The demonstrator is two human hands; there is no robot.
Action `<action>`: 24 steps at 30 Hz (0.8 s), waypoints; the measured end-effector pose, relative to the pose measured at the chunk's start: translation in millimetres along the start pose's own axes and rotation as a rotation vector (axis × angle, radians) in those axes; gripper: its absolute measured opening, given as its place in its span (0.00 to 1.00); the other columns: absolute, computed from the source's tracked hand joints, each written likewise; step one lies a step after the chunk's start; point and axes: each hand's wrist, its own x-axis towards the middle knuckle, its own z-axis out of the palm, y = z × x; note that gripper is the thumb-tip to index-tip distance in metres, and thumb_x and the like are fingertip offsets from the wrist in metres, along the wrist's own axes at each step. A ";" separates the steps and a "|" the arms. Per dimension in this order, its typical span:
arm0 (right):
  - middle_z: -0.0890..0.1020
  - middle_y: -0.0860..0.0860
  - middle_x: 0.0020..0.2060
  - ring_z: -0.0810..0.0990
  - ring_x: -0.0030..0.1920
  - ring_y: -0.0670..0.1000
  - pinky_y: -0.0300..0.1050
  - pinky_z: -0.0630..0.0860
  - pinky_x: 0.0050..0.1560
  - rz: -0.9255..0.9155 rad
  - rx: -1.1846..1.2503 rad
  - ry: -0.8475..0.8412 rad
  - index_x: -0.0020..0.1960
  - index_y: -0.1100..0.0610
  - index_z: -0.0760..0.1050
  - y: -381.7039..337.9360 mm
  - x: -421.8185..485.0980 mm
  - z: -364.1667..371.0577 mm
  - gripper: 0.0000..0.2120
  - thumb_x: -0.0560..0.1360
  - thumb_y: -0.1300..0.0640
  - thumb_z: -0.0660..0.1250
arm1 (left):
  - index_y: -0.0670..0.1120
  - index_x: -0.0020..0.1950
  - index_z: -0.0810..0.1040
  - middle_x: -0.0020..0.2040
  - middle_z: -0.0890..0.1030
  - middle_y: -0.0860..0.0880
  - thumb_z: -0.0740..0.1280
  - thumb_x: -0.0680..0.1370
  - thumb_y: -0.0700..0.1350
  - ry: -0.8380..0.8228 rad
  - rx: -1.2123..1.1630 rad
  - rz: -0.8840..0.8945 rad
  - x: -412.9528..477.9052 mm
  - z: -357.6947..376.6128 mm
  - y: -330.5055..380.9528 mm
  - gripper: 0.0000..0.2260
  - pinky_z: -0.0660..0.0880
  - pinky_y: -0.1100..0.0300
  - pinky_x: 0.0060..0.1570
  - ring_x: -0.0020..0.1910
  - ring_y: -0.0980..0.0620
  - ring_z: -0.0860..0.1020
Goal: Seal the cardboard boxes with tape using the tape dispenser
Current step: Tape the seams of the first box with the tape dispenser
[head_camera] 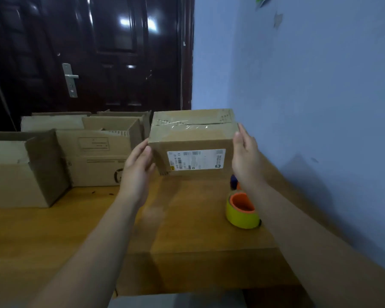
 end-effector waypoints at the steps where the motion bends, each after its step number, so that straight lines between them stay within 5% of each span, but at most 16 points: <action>1: 0.70 0.45 0.65 0.67 0.59 0.37 0.20 0.61 0.51 0.012 0.015 0.028 0.75 0.52 0.62 6.0 12.8 -7.2 0.21 0.84 0.50 0.49 | 0.47 0.70 0.70 0.63 0.78 0.50 0.57 0.82 0.44 -0.031 -0.007 -0.016 7.5 10.8 -5.2 0.16 0.69 0.53 0.66 0.63 0.54 0.75; 5: 0.71 0.41 0.56 0.69 0.54 0.41 0.31 0.67 0.47 0.120 0.006 0.131 0.73 0.51 0.65 38.9 62.3 -28.9 0.19 0.84 0.51 0.49 | 0.51 0.70 0.70 0.64 0.76 0.53 0.56 0.82 0.47 -0.126 0.043 -0.080 45.7 59.6 -36.6 0.16 0.62 0.47 0.70 0.67 0.53 0.71; 8: 0.74 0.46 0.59 0.70 0.55 0.45 0.40 0.69 0.51 0.213 0.011 0.188 0.72 0.51 0.66 80.6 101.1 -40.2 0.19 0.84 0.50 0.48 | 0.55 0.72 0.68 0.62 0.75 0.59 0.54 0.83 0.51 -0.206 0.089 -0.145 77.3 97.5 -69.6 0.17 0.57 0.50 0.70 0.68 0.53 0.67; 14: 0.70 0.44 0.56 0.69 0.53 0.42 0.22 0.65 0.30 0.350 0.153 0.261 0.73 0.53 0.64 164.3 161.4 -41.9 0.19 0.84 0.51 0.50 | 0.54 0.71 0.68 0.50 0.74 0.64 0.50 0.83 0.54 -0.248 0.014 -0.273 147.4 159.2 -138.0 0.18 0.63 0.61 0.58 0.58 0.59 0.68; 18: 0.75 0.41 0.50 0.75 0.46 0.39 0.31 0.70 0.36 0.358 0.138 0.265 0.70 0.51 0.67 202.7 205.9 -35.2 0.17 0.83 0.50 0.52 | 0.57 0.61 0.71 0.41 0.75 0.67 0.50 0.84 0.51 -0.217 0.019 -0.285 182.0 190.8 -171.2 0.12 0.69 0.72 0.40 0.43 0.67 0.72; 21: 0.77 0.41 0.52 0.75 0.48 0.40 0.41 0.73 0.47 0.334 0.106 0.263 0.70 0.47 0.66 218.5 230.7 -29.6 0.17 0.82 0.47 0.55 | 0.55 0.67 0.71 0.54 0.78 0.62 0.52 0.83 0.52 -0.194 -0.022 -0.304 203.2 202.4 -188.4 0.15 0.69 0.61 0.59 0.55 0.63 0.74; 24: 0.76 0.47 0.60 0.76 0.57 0.48 0.53 0.75 0.58 0.354 0.095 0.265 0.71 0.46 0.64 228.8 242.2 -28.5 0.20 0.80 0.45 0.57 | 0.57 0.74 0.63 0.72 0.68 0.54 0.54 0.82 0.54 -0.205 -0.009 -0.298 209.3 212.0 -197.4 0.20 0.58 0.47 0.72 0.72 0.52 0.63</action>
